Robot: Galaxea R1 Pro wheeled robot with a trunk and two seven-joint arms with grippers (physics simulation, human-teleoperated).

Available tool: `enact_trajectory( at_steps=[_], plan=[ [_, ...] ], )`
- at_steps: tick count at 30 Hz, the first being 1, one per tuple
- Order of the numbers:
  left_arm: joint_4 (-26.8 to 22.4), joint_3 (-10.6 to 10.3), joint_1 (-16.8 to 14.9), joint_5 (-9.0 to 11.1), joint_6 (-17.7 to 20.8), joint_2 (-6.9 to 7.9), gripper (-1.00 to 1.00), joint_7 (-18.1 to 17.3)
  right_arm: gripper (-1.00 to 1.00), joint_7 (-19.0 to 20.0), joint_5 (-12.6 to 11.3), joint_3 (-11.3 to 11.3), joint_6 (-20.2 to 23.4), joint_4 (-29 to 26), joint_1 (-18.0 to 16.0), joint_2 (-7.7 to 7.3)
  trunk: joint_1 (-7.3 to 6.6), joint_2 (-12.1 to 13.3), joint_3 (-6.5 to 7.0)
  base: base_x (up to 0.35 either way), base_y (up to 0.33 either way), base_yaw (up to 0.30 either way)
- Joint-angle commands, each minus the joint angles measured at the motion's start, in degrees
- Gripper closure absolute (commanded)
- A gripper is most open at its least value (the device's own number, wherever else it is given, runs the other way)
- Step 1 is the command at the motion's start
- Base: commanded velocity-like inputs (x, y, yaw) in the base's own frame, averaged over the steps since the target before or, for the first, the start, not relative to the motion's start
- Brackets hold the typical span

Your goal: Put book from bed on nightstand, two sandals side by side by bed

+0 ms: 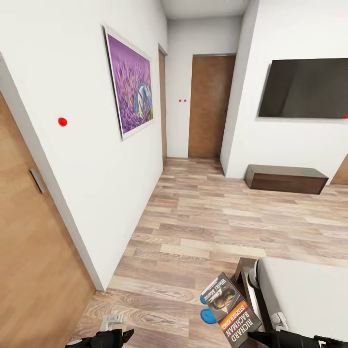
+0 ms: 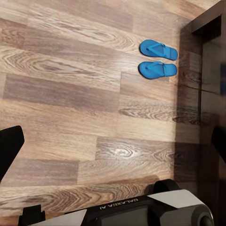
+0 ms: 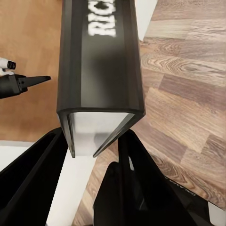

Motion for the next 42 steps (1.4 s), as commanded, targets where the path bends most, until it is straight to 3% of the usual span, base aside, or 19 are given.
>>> enact_trajectory(
  at_steps=[1, 42],
  plan=[
    [0.08, 0.41, -0.05, -0.61, -0.31, 0.01, -1.0, -0.13, 1.0, 0.33, 0.45, -0.48, 0.6, -0.04, -0.06, 0.03, 0.04, -0.12, -0.03, 0.0, 0.0, 0.0],
    [0.1, 0.41, -0.07, -0.61, -0.31, 0.01, -1.0, -0.14, 1.0, 0.36, 0.45, -0.48, 0.6, -0.04, -0.06, -0.02, 0.04, -0.12, 2.27, 0.0, 0.0, 0.0]
  ],
)
